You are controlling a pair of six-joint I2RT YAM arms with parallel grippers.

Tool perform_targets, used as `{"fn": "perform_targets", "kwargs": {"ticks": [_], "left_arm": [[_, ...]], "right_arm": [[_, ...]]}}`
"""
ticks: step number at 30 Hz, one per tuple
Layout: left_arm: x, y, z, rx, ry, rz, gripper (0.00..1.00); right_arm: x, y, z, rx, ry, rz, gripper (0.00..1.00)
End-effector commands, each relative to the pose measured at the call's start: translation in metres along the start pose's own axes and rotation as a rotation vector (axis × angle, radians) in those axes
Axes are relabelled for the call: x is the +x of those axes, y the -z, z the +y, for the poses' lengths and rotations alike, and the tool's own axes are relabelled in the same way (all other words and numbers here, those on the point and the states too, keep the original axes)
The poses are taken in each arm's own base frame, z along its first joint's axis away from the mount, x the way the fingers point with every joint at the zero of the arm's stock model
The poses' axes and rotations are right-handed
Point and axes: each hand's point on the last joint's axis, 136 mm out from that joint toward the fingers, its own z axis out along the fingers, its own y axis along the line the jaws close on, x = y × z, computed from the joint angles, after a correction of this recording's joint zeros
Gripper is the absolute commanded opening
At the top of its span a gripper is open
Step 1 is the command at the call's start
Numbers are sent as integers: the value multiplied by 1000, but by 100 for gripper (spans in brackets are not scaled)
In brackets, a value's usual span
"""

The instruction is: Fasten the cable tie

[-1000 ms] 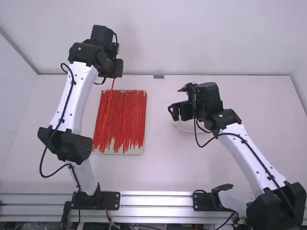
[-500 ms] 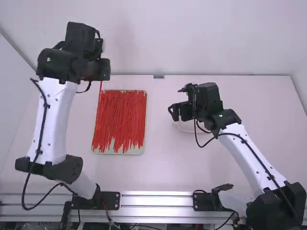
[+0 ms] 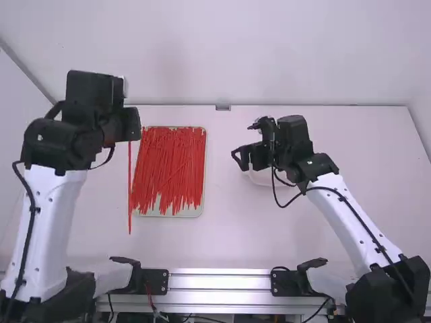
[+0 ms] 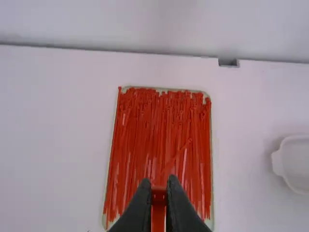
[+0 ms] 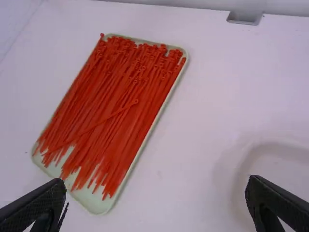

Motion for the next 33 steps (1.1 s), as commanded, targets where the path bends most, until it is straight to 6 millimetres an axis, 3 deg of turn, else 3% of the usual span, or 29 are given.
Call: {"fn": "perform_targets", "kwargs": {"ticks": [1,5,11,26,30,33], "left_arm": [[17,2,3,0,42,-29,2],[31,-10,-7,80,61,-77,2],[34,-33,-31,227,97,-160,2],[-8,-50,-111,661,38,-337,2],[-12,-53,-136,720,19,-359,2],[-15,-46,-156,773,-6,-387,2]], "right_arm": [[-15,6,17,-83,20,-35,99],[-21,7,38,-182,42,-58,99],[-34,10,71,-307,113,-113,99],[-73,21,128,-452,149,-286,99],[-78,23,137,-465,172,-316,100],[-84,19,131,-408,124,-335,98]]}}
